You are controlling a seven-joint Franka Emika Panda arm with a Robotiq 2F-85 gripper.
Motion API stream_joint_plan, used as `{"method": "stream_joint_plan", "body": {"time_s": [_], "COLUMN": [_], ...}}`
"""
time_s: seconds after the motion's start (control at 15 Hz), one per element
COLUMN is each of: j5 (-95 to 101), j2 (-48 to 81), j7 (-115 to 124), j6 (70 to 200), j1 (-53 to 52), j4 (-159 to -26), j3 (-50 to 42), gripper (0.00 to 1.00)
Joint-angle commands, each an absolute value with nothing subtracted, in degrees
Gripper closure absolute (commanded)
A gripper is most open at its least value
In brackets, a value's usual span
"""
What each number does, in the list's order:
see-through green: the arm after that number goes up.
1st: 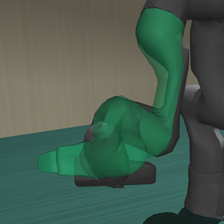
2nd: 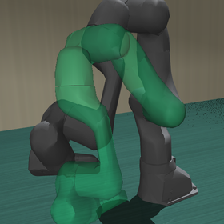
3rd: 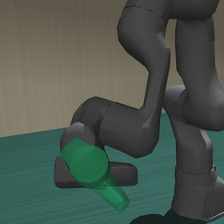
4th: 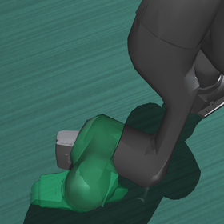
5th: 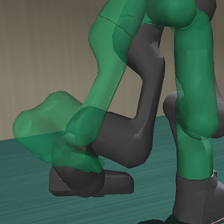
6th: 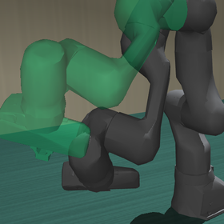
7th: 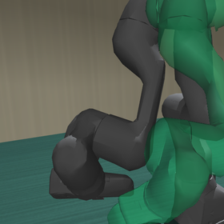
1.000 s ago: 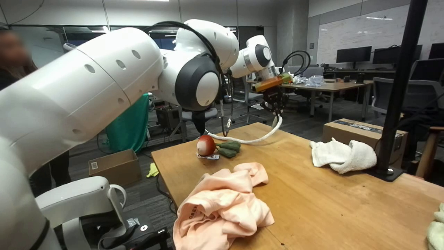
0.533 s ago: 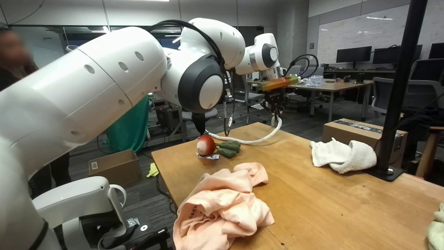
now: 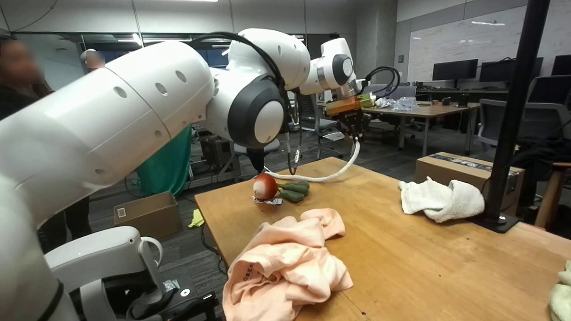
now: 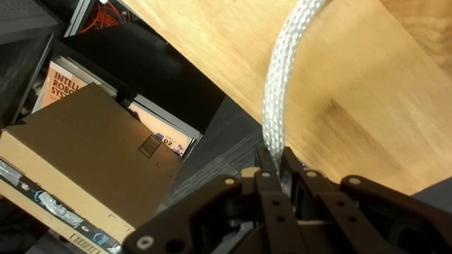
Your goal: Spread out the clothes and the objects on the table
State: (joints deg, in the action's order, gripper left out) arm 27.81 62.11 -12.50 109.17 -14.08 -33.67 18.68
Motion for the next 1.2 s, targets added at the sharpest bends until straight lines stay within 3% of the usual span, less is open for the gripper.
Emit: {"method": "stream_joint_plan", "body": {"time_s": [0.0,0.4,0.47,0.6,0.67,0.8,1.13], "j5": [27.7,27.5,20.7,18.1,17.7,18.1,16.2], "j2": [63.5,62.4,64.2,64.8,61.2,61.3,61.7], "j7": [-3.1,13.7,14.5,19.4,22.6,26.4,25.4], "j6": [111.7,112.4,111.3,111.8,115.9,119.1,123.8], "j1": [-16.1,-17.2,-20.5,-21.5,-21.5,-22.7,-21.8], "j4": [-28.7,-26.4,-21.3,-19.3,-25.6,-25.1,-25.2], "j3": [17.5,16.9,9.5,5.6,3.0,-1.5,-4.6], "gripper": [0.92,0.92,0.92,0.92,0.92,0.92,0.92]}}
